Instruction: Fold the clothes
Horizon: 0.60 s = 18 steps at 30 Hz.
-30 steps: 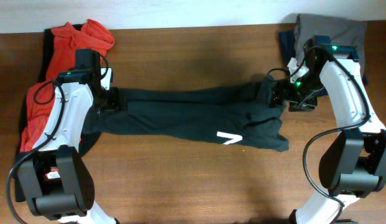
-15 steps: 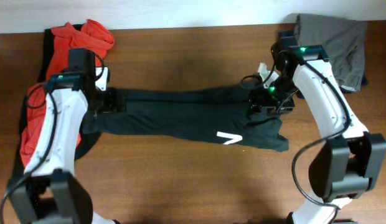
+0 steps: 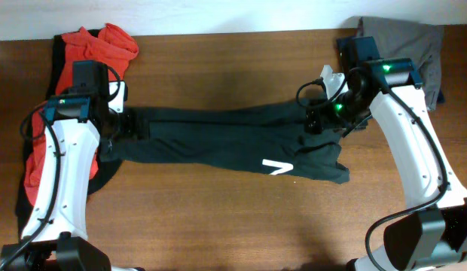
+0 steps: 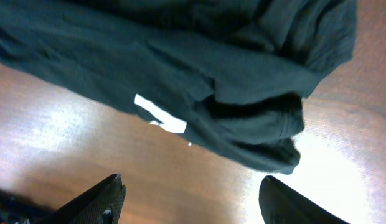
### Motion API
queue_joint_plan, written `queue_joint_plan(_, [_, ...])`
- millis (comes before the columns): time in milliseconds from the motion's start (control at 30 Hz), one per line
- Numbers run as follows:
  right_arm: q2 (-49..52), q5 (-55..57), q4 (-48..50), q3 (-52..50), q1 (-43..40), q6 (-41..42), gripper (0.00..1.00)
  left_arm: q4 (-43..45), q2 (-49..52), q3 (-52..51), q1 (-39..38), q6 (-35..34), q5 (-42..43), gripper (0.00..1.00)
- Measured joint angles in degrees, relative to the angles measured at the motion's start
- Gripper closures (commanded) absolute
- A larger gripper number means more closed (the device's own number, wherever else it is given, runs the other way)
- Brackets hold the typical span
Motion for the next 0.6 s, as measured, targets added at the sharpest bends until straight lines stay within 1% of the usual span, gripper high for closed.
queue_joint_plan(300, [0.09,0.68,3.37,0.00,0.00,0.02,0.25,-0.33,0.00,0.00,0.00,0.50,0.04,0.01])
queue_joint_plan(467, [1.79,0.66,7.67,0.00,0.00,0.02,0.25,3.06,0.55,0.00,0.00,6.36,1.77,0.01])
queue_joint_plan(600, [3.69,0.66,9.53,0.00,0.00,0.02,0.25,5.86,4.39,0.00,0.00,9.60,2.54,0.01])
